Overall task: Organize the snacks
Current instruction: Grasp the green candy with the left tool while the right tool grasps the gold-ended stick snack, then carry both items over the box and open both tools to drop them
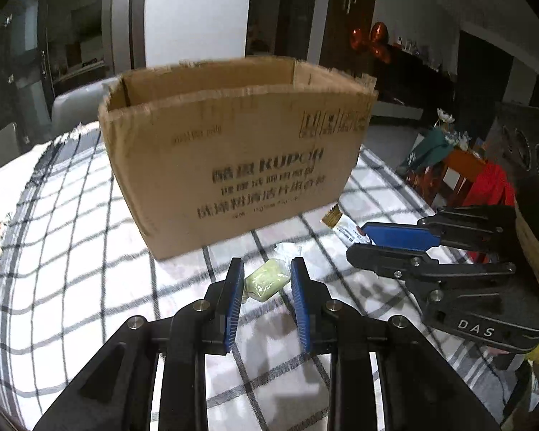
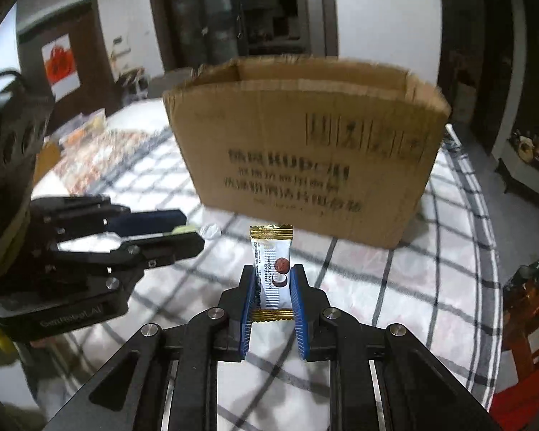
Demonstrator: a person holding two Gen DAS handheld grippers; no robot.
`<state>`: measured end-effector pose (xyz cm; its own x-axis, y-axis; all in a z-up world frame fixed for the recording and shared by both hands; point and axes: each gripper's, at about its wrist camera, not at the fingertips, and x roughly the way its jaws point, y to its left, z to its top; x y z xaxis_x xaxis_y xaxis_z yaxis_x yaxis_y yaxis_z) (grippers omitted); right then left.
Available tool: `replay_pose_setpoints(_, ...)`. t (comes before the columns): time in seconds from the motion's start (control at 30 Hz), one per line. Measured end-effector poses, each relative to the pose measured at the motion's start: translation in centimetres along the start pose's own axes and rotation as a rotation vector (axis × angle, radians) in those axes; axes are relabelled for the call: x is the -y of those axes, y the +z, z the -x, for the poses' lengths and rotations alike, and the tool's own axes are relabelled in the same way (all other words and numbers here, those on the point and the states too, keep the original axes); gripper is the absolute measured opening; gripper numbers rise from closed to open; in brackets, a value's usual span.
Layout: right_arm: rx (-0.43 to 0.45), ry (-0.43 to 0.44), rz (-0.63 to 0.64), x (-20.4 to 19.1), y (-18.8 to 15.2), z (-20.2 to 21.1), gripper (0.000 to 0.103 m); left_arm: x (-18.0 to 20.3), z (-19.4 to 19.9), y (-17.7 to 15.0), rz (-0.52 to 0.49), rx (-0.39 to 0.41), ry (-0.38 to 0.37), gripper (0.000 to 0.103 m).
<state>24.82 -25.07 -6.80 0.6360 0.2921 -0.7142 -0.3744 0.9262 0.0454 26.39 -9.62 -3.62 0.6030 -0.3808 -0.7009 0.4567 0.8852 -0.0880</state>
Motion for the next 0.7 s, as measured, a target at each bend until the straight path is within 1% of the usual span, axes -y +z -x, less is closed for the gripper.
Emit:
replay_pose_setpoints(0.13, 0.081, -0.014, -0.025, -0.4, 1.6, 1.9, 0.021, -0.1, 2.0, 1.5, -0.011, 0.053, 0.004, 0.027)
replay_pose_setpoints(0.23, 0.122, -0.015, -0.037, -0.6, 2.6, 2.9, 0.021, -0.2, 3.3, 2.8, -0.019, 0.094, 0.001, 0.027)
replay_pose_setpoints(0.33, 0.162, -0.024, -0.044, -0.7, 3.8, 3.7, 0.021, -0.3, 4.3, 4.2, -0.026, 0.135, 0.015, 0.027)
replay_pose_setpoints(0.57, 0.275, -0.066, -0.042, -0.8, 7.2, 5.2, 0.021, -1.3, 5.3, 7.6, -0.017, 0.199, 0.044, 0.027)
replay_pose_setpoints(0.63, 0.289, -0.072, -0.039, -0.8, 8.0, 5.3, 0.021, -1.7, 5.3, 8.7, -0.014, 0.216, 0.052, 0.027)
replay_pose_setpoints(0.7, 0.301, -0.083, -0.036, -0.5, 8.9, 5.1, 0.021, -2.2, 4.9, 9.5, -0.005, 0.215, 0.048, 0.027)
